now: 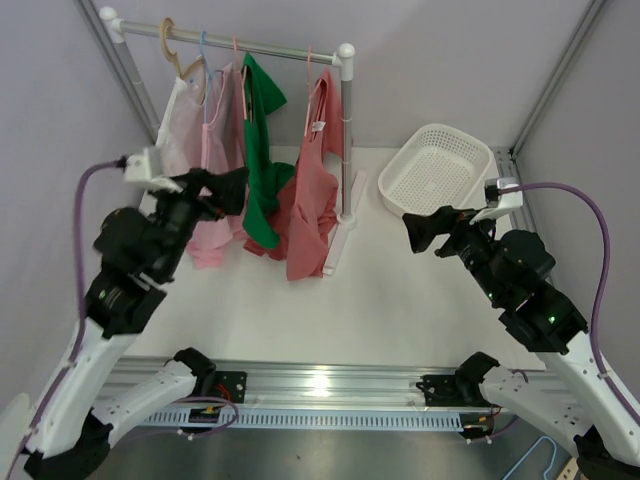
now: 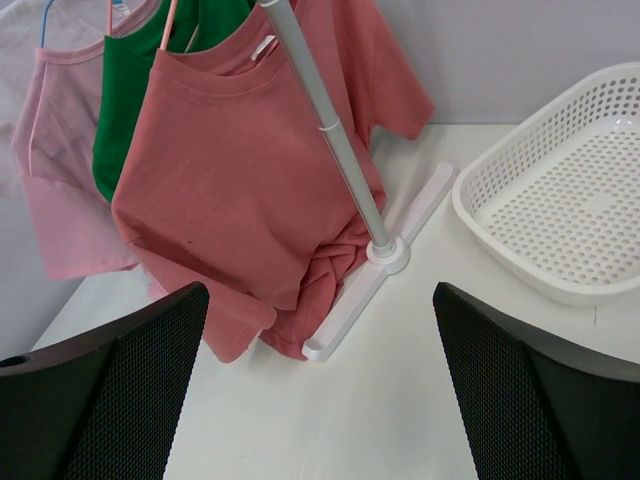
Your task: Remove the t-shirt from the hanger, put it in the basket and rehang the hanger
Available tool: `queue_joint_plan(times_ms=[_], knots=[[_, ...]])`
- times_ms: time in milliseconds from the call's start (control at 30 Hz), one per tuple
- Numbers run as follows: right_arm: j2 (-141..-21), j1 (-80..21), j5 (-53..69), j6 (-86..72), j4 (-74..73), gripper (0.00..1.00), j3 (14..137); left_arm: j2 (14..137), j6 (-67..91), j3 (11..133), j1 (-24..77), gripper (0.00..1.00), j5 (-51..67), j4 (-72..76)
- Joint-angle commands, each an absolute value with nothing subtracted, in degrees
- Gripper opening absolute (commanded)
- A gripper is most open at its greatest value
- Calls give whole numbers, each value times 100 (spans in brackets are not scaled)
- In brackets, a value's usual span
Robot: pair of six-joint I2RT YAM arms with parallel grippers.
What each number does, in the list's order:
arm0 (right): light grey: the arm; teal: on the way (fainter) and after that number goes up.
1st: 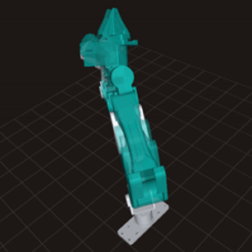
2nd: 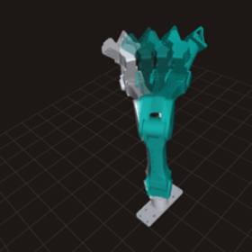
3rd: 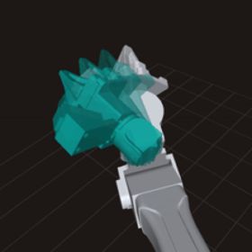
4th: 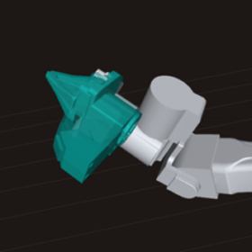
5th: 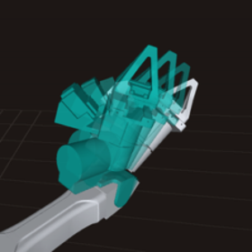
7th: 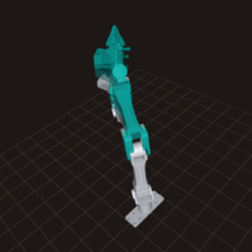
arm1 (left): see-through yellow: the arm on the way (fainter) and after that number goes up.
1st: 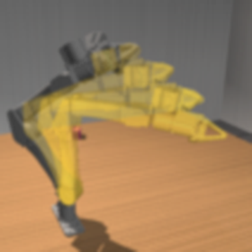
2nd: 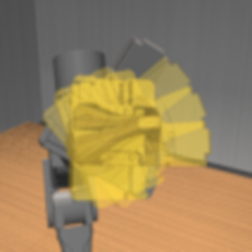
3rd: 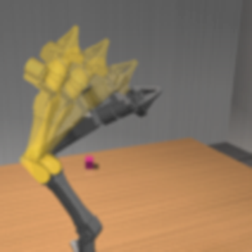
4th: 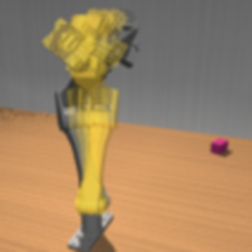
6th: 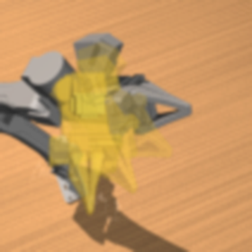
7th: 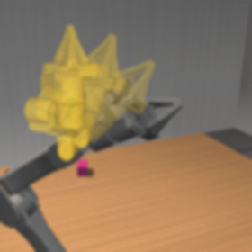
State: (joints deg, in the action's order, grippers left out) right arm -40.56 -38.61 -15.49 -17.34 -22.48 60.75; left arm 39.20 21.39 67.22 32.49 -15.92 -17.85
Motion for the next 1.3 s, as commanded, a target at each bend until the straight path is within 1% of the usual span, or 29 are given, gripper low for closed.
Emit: queue_joint_plan(times_ms=[0,33,67,133,267,333,533,633,667,800,933,1033,1267], knots=[[-3991,-3858,-1345,-1749,-2293,100,6169,5678,1673,7798,3270,99,-1888,-1549],[-3990,-3858,-1345,-1749,-2294,100,6170,5686,1670,7805,3270,99,-1890,-1547],[-3973,-3858,-1336,-1766,-2311,99,6179,6182,1513,8005,3270,100,-1890,-1199],[-3955,-3858,-1310,-1793,-2364,99,6179,6825,1196,8444,3270,99,-1828,-950],[-3911,-3858,-1310,-1793,-2443,100,6196,7801,949,9412,3270,99,-1889,-1072],[-3920,-3858,-1301,-1767,-2461,99,6231,8076,783,9858,3287,99,-1942,-1038],[-3946,-3858,-1222,-1749,-2470,99,6267,8893,413,10432,3322,100,-1969,-677],[-3955,-3858,-1248,-1758,-2479,100,6267,9358,387,10915,3322,99,-1951,-834],[-3955,-3858,-1257,-1758,-2487,99,6275,9482,378,11255,3322,100,-1960,-957],[-3937,-3858,-1292,-1767,-2522,99,6267,10036,369,11679,3375,99,-1916,-862],[-3911,-3858,-1336,-1802,-2566,100,6267,10669,352,12557,3419,99,-2188,-1274],[-3859,-3858,-1415,-1793,-2593,99,6258,10776,378,12516,3419,99,-2294,-1310],[-3893,-3858,-1468,-1767,-2593,99,6232,10450,439,11778,3419,98,-2469,-923]])
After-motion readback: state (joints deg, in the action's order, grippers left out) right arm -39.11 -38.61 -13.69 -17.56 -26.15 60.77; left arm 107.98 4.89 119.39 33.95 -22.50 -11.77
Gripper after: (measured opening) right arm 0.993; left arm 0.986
